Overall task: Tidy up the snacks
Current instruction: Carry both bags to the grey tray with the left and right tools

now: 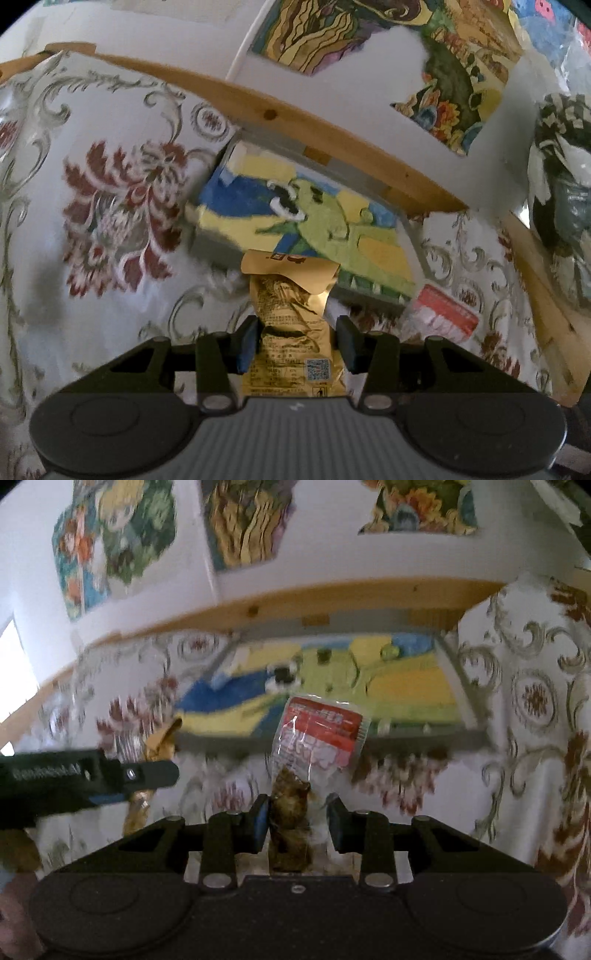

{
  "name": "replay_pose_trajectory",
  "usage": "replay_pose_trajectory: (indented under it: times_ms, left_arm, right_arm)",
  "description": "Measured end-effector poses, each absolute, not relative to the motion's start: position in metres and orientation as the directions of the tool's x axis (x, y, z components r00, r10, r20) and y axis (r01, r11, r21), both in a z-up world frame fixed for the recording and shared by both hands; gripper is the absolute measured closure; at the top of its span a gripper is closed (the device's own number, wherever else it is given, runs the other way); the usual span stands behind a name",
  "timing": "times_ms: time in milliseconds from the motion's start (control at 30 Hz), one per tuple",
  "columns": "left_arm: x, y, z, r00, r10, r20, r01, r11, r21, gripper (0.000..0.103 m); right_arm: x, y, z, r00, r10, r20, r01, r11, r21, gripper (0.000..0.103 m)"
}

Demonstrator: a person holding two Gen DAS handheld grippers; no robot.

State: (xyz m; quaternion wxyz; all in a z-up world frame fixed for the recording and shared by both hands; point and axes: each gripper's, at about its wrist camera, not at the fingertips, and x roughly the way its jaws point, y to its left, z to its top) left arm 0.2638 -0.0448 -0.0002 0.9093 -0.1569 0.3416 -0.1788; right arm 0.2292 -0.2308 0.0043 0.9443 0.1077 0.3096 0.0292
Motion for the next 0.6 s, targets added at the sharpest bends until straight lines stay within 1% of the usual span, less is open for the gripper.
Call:
replay_pose_trajectory:
  times_ms: [133, 267, 367, 500, 600]
  left_arm:
    - [0.285, -0.056, 0.015, 0.724, -0.432, -0.537, 0.237, 0.888, -0.394, 0.054]
    - [0.313, -0.069, 0.026, 0.734, -0.432, -0.524, 0.241, 0.887, -0.394, 0.054]
    - [0.335, -0.079, 0.029, 0.732, -0.434, -0.525, 0.229, 0.883, -0.411, 0.054]
    - [0.361, -0.098, 0.027, 0.728, -0.425, -0.539, 0.221, 0.888, -0.403, 0.054]
    - [0.379, -0.112, 0.021, 0.718, -0.416, -0.558, 0.213, 0.894, -0.393, 0.054]
  right_arm:
    - [0.243, -0.253, 0.024, 0.858, 0.151, -0.491, 0.001, 0.955, 0.295, 0.069]
    - [0.266, -0.277, 0.037, 0.896, 0.138, -0.423, 0.021, 0.936, 0.350, 0.069]
    - [0.287, -0.296, 0.039, 0.906, 0.130, -0.402, 0.049, 0.912, 0.406, 0.069]
    - [0.314, -0.311, 0.034, 0.912, 0.115, -0.393, 0.072, 0.900, 0.430, 0.069]
    - [0.335, -0.321, 0.022, 0.909, 0.112, -0.402, 0.100, 0.877, 0.469, 0.068]
